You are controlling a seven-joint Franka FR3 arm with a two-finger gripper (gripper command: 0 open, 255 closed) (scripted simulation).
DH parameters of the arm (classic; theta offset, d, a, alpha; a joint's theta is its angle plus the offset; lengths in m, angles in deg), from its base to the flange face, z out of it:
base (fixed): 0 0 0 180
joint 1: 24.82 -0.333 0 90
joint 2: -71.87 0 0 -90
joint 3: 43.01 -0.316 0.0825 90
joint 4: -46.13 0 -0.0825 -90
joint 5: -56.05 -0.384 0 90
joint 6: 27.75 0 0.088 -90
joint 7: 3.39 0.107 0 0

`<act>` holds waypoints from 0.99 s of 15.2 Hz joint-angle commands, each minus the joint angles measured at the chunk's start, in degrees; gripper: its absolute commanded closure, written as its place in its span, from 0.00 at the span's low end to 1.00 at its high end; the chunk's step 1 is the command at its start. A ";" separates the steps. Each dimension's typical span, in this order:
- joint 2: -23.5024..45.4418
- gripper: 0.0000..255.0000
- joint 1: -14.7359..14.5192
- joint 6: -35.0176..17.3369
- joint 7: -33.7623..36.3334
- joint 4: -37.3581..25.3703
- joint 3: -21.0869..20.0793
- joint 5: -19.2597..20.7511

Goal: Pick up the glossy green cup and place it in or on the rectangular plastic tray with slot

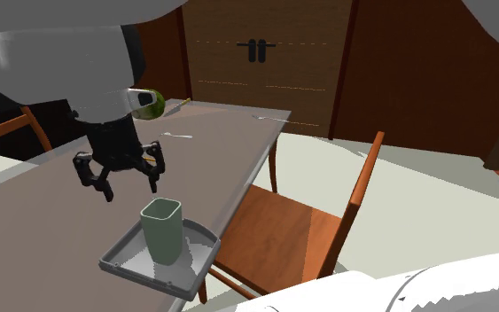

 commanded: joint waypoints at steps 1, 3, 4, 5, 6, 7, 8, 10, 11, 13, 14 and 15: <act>0.00 0.00 0.00 0.00 0.00 0.00 0.00 0.00; 0.00 0.00 0.00 0.00 0.00 0.00 0.00 0.00; -0.35 0.00 0.04 2.01 0.00 -1.67 0.19 0.09; -0.60 0.00 0.08 3.99 0.01 -3.40 0.37 0.19; -0.77 0.00 0.14 5.96 0.02 -5.20 0.54 0.30; -0.84 0.00 0.18 7.49 0.04 -6.66 0.66 0.39; -0.84 0.00 0.18 7.49 0.04 -6.66 0.66 0.39; -0.84 0.00 0.18 7.49 0.04 -6.66 0.66 0.39; -0.84 0.00 0.18 7.49 0.04 -6.66 0.66 0.39; -0.84 0.00 0.18 7.49 0.04 -6.66 0.66 0.39; -0.84 0.00 0.18 7.49 0.04 -6.66 0.66 0.39; -0.84 0.00 0.18 7.49 0.04 -6.66 0.66 0.39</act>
